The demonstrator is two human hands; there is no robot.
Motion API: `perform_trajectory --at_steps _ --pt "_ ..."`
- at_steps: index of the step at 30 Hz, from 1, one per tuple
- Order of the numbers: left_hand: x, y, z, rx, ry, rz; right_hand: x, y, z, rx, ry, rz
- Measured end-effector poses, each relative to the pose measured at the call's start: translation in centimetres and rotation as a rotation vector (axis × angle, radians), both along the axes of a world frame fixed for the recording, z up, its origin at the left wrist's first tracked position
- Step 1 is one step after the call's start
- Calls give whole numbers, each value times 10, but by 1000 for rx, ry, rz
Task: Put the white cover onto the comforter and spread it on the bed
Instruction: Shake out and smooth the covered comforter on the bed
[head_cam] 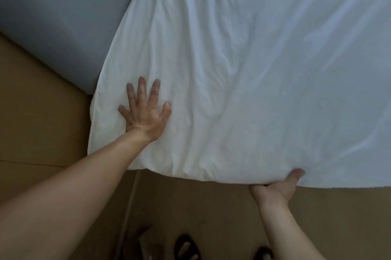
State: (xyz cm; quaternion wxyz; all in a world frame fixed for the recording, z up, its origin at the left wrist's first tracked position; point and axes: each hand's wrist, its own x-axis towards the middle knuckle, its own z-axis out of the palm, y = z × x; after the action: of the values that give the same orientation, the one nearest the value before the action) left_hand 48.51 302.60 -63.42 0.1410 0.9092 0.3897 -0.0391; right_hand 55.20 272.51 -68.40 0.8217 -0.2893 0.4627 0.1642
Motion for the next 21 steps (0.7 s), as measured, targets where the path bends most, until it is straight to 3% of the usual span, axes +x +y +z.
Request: perform_trajectory --at_steps 3,6,8,14,17,21 --pt "-7 3 -26 15 98 28 -11 -16 -21 -104 137 -23" --pt "-15 0 -32 19 97 34 -13 -24 -30 -322 308 -23" --pt "-14 -2 -27 12 57 78 -12 -24 -29 -353 355 5" --pt "45 -41 -1 39 -267 203 21 -73 -42 132 75 -145" --pt "57 -54 2 46 -240 281 42 -87 -39 180 -7 -74" --pt "35 -102 -16 -21 -136 143 39 -94 -38 33 14 85"
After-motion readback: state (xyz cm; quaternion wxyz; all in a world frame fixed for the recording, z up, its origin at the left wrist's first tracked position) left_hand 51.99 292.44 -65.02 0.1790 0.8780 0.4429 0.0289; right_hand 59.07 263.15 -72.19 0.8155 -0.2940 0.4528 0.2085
